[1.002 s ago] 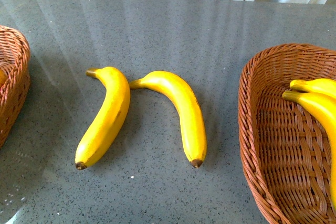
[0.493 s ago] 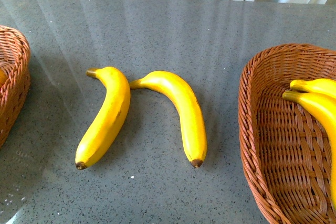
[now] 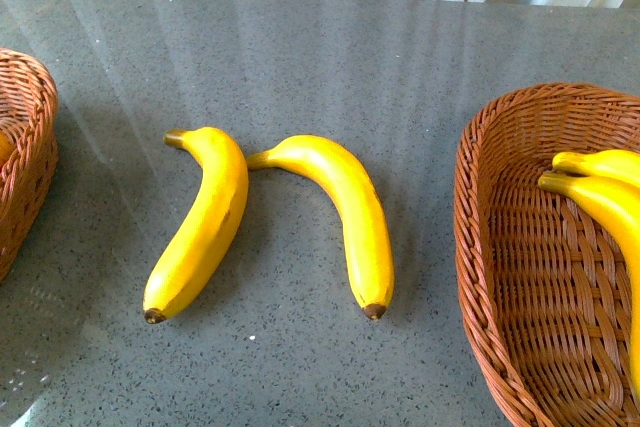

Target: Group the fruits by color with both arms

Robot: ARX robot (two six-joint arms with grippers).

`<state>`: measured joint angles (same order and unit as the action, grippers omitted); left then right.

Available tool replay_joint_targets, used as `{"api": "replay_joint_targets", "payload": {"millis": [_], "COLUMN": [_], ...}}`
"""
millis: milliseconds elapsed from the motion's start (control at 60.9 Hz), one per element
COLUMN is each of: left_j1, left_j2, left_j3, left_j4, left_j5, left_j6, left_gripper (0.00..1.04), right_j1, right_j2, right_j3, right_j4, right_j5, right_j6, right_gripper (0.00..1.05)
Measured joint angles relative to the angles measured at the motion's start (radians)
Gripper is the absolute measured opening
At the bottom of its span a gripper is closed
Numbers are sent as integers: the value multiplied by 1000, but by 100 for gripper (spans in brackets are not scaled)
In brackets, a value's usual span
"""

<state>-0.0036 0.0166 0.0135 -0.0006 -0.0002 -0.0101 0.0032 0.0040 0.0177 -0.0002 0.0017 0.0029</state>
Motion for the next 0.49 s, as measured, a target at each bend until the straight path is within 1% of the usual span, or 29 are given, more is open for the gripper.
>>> {"api": "replay_joint_targets", "payload": {"millis": [66,115,181,279,296,394,493], "left_j1": [0,0,0,0,0,0,0], "left_j2": [0,0,0,0,0,0,0], "left_j3": [0,0,0,0,0,0,0], "left_j4": [0,0,0,0,0,0,0], "left_j5": [0,0,0,0,0,0,0], "left_j6": [-1,0,0,0,0,0,0], "left_gripper": [2,10,22,49,51,70,86], "right_j1": [0,0,0,0,0,0,0], "right_j2": [0,0,0,0,0,0,0], "right_j3": [0,0,0,0,0,0,0], "right_j4": [0,0,0,0,0,0,0], "right_j5": [0,0,0,0,0,0,0], "right_j6": [0,0,0,0,0,0,0], "right_gripper": [96,96,96,96,96,96,96]}}
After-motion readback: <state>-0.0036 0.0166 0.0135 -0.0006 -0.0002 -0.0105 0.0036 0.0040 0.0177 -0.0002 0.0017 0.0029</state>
